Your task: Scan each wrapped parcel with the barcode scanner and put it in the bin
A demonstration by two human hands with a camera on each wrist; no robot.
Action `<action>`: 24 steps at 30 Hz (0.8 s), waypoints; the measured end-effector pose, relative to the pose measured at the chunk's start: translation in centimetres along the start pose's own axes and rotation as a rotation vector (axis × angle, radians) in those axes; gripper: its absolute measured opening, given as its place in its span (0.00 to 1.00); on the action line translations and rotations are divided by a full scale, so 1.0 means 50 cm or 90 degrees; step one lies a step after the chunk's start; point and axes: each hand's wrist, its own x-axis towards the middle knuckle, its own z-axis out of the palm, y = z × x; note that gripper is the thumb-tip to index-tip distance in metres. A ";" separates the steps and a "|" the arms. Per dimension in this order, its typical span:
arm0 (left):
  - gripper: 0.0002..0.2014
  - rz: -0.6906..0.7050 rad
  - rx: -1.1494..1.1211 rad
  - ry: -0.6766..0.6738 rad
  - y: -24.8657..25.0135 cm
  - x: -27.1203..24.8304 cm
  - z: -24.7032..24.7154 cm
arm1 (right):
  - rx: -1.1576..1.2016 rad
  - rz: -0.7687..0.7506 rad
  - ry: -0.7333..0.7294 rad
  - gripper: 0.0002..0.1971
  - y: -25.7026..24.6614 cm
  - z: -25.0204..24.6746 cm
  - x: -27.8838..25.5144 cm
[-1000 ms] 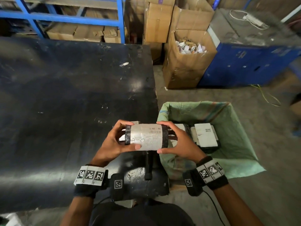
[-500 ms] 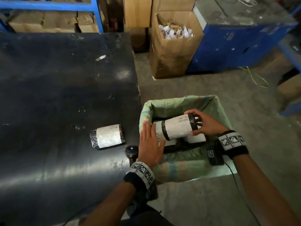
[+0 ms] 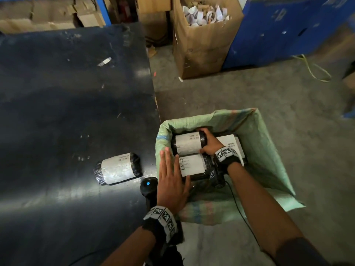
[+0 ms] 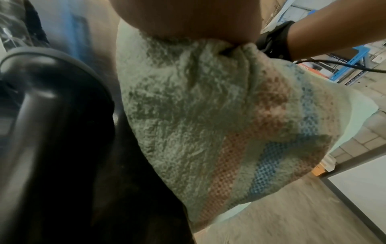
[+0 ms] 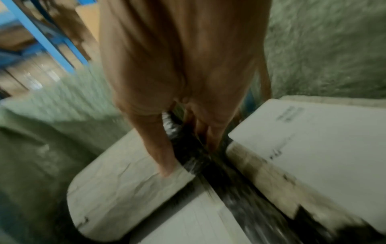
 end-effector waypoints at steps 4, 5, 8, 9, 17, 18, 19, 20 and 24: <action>0.37 0.000 0.011 0.007 -0.004 -0.001 0.003 | -0.038 0.023 0.030 0.48 0.012 0.025 -0.004; 0.37 -0.001 0.004 0.009 -0.002 0.000 0.001 | -0.051 0.029 0.033 0.49 0.010 0.021 -0.008; 0.36 0.003 -0.025 -0.003 -0.002 0.007 -0.007 | -0.061 0.026 0.044 0.50 -0.005 0.002 -0.030; 0.35 0.015 -0.056 -0.009 -0.006 0.008 -0.010 | -0.067 0.021 0.056 0.49 -0.013 -0.005 -0.044; 0.27 0.046 -0.311 0.092 -0.200 -0.010 -0.160 | 0.063 -0.158 0.196 0.24 -0.181 0.089 -0.265; 0.27 0.021 -0.289 0.108 -0.242 -0.011 -0.175 | 0.093 -0.162 0.157 0.23 -0.202 0.118 -0.286; 0.27 -0.009 -0.275 0.115 -0.285 -0.013 -0.186 | 0.115 -0.154 0.107 0.23 -0.219 0.151 -0.303; 0.28 -0.040 -0.268 0.110 -0.328 -0.016 -0.194 | 0.130 -0.134 0.052 0.23 -0.231 0.185 -0.316; 0.34 -0.115 -0.242 0.043 -0.468 -0.024 -0.200 | 0.067 -0.016 -0.020 0.26 -0.249 0.308 -0.345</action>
